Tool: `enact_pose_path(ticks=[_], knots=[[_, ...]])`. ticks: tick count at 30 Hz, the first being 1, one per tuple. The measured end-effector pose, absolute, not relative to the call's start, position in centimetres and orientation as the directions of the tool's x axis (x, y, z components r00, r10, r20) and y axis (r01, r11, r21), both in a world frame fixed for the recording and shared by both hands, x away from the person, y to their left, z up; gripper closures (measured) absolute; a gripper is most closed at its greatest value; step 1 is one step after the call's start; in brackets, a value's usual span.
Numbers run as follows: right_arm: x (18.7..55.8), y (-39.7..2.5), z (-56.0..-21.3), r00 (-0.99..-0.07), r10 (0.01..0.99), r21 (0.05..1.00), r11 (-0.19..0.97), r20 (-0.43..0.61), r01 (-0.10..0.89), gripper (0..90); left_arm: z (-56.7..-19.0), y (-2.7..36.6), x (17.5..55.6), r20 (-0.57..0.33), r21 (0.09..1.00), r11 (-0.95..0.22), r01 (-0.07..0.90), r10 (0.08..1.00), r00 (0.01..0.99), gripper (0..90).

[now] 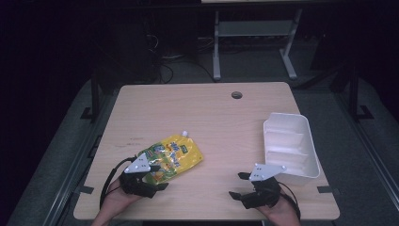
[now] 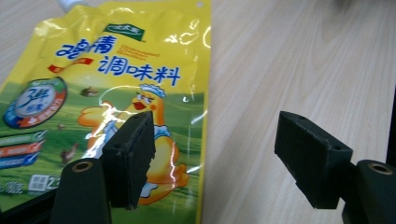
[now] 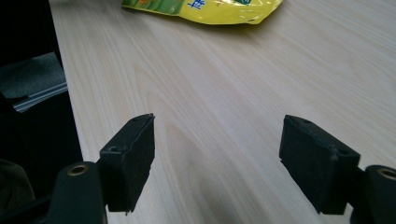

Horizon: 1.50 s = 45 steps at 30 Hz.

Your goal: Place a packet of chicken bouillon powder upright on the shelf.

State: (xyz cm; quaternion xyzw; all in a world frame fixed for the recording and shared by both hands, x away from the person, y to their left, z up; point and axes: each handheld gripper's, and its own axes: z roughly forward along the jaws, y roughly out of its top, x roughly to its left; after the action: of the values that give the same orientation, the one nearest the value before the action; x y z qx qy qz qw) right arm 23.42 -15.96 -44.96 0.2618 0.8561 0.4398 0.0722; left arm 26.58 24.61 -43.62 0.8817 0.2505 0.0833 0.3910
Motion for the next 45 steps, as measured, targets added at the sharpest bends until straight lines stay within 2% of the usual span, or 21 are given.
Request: enact_pose_path(ticks=[6,9,16,24,34,40,45], knots=[[23.4,-15.4,-45.2,-0.858,0.502,0.778,0.495,0.108,0.387,26.4,-43.8,25.5,27.1,-0.059,0.742,-0.532,0.408,0.554,0.830,30.5],[23.3,-15.2,-45.1,-0.857,0.498,0.787,0.474,0.130,0.395,26.5,-43.7,26.1,27.5,-0.050,0.753,-0.503,0.425,0.600,0.798,32.6],[23.9,-14.2,-44.9,-0.853,0.498,0.792,0.453,0.156,0.409,26.5,-44.1,26.7,28.2,-0.045,0.753,-0.482,0.448,0.641,0.766,37.5],[26.5,-12.2,-44.4,-0.847,0.504,0.778,0.461,0.167,0.428,28.5,-44.6,26.8,28.6,-0.037,0.743,-0.489,0.458,0.652,0.757,44.7],[31.7,-6.6,-42.8,-0.822,0.554,0.716,0.521,0.130,0.464,31.3,-44.8,26.8,29.2,-0.016,0.735,-0.490,0.469,0.678,0.735,64.2],[34.5,-4.6,-42.7,-0.790,0.593,0.679,0.519,0.152,0.520,33.1,-44.9,26.9,29.3,-0.016,0.732,-0.490,0.474,0.683,0.730,67.2],[36.3,-3.9,-43.6,-0.760,0.620,0.647,0.501,0.195,0.574,40.2,-45.0,27.0,29.3,-0.019,0.733,-0.486,0.476,0.685,0.729,68.2]])
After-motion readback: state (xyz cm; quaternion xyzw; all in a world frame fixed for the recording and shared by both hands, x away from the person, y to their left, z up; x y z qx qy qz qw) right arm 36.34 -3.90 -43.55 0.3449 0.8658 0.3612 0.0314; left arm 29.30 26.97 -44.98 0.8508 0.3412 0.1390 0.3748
